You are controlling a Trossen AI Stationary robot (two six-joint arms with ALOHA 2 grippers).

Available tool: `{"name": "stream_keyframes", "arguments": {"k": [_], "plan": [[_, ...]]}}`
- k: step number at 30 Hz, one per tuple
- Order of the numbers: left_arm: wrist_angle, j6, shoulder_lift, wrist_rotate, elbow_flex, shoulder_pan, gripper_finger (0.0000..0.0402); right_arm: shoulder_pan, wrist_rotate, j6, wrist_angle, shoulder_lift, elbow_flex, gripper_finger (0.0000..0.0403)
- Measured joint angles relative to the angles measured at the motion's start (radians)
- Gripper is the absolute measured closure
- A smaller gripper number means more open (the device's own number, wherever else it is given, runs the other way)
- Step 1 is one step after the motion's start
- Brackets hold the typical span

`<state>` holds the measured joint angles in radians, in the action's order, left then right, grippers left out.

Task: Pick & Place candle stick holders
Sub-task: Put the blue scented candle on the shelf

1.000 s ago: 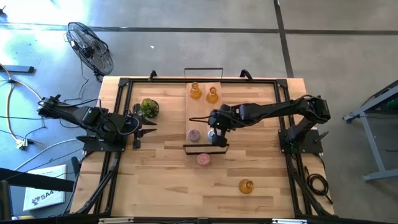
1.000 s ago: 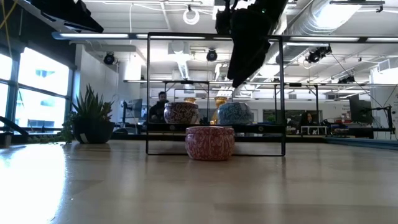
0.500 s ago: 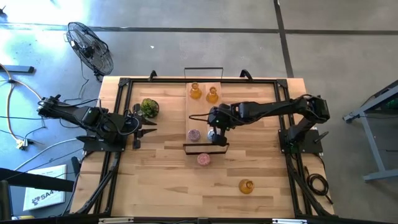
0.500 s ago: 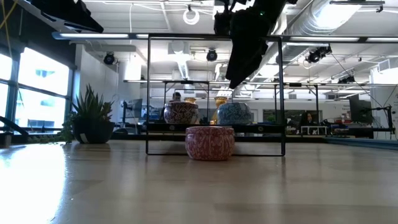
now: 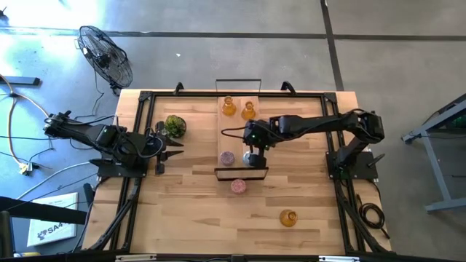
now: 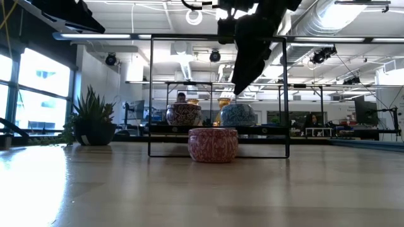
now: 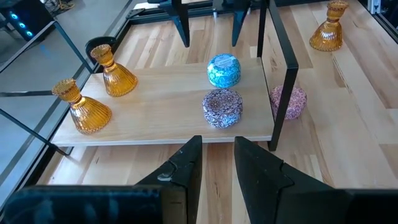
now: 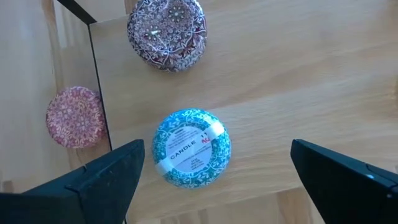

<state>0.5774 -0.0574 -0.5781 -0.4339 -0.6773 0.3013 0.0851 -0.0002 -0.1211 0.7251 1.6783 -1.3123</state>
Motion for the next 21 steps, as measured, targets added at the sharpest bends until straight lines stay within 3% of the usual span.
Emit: {"name": "stream_keyframes", "arguments": {"k": [14,18,21], "plan": [[0.0,0.0,0.0,0.0,0.0,0.0,0.031,0.0,0.042,0.063,0.083,-0.001,-0.08,0.0003],[0.0,0.0,0.0,0.0,0.0,0.0,0.031,0.02,-0.024,0.112,0.105,-0.001,-0.08,0.0003],[0.0,0.0,0.0,0.0,0.0,0.0,0.031,0.041,-0.134,0.185,0.113,-0.001,-0.08,0.0003]]}}
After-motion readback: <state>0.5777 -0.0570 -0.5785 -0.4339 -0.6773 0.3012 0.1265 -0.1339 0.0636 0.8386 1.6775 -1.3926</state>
